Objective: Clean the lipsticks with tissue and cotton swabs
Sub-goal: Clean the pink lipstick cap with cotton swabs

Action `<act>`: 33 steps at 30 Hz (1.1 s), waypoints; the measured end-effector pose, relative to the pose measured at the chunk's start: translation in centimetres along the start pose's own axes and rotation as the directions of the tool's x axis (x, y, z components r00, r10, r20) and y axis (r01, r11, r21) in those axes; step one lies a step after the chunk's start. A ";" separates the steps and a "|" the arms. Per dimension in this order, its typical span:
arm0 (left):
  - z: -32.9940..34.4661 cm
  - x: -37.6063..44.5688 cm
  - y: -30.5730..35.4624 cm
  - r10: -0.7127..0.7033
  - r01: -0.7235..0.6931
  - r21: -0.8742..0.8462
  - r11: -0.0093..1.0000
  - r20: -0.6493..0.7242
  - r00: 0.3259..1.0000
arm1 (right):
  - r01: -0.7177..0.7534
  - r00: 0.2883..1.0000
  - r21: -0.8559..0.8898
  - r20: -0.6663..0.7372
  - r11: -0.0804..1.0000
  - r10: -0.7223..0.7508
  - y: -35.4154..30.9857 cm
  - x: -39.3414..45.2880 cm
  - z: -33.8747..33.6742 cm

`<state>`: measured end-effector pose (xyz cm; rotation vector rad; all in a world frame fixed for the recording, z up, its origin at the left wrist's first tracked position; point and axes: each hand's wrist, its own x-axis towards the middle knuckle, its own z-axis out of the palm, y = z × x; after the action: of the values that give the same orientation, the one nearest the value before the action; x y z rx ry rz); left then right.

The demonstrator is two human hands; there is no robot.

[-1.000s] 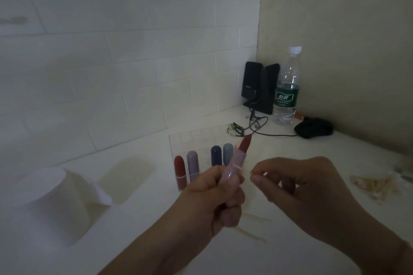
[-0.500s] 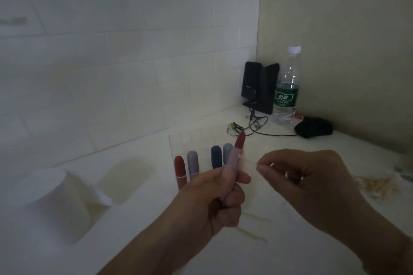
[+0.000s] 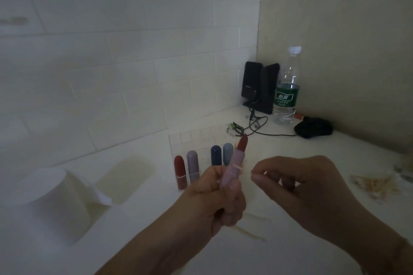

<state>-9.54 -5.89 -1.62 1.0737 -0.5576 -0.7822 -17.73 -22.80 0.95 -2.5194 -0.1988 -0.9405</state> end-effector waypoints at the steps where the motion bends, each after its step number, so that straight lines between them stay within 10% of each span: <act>1: 0.0 0.0 0.0 -0.004 0.004 -0.011 1.000 0.000 1.000 | 0.003 1.000 -0.007 0.002 1.000 -0.003 -0.1 0.0 0.0; 33: 0.0 0.1 0.4 -0.151 0.145 -0.143 0.979 -0.032 0.988 | 0.007 1.000 -0.020 -0.001 1.000 -0.007 0.1 -0.1 0.3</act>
<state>-9.34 -5.83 -1.25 1.0067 -0.3832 -0.9128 -17.64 -22.79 0.63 -2.5383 -0.1987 -0.9508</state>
